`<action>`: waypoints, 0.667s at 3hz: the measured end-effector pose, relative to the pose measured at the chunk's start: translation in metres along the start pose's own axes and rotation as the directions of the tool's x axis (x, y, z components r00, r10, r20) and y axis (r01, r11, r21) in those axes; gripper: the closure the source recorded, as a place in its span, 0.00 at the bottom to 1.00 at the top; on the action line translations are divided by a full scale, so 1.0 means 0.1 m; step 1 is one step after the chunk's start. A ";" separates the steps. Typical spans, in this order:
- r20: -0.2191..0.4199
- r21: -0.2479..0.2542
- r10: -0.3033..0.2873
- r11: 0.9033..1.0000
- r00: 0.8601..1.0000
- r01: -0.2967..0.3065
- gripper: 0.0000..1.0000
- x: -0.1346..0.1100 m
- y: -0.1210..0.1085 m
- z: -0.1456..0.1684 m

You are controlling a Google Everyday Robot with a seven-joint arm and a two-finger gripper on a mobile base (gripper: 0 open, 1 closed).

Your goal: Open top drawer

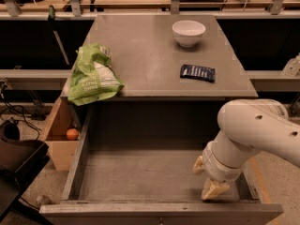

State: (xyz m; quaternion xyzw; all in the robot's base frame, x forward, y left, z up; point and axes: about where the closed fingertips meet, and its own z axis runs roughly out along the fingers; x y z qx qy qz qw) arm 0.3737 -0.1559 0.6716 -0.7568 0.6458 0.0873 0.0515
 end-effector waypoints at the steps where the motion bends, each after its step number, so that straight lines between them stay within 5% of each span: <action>1: -0.001 0.000 -0.001 1.000 1.000 0.001 0.00 0.00 0.01 0.00; 2: -0.001 0.000 -0.001 1.000 1.000 0.001 0.00 0.00 0.01 0.00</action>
Offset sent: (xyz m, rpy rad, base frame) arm -0.0005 0.0000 0.0003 -0.0012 -0.0005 0.0008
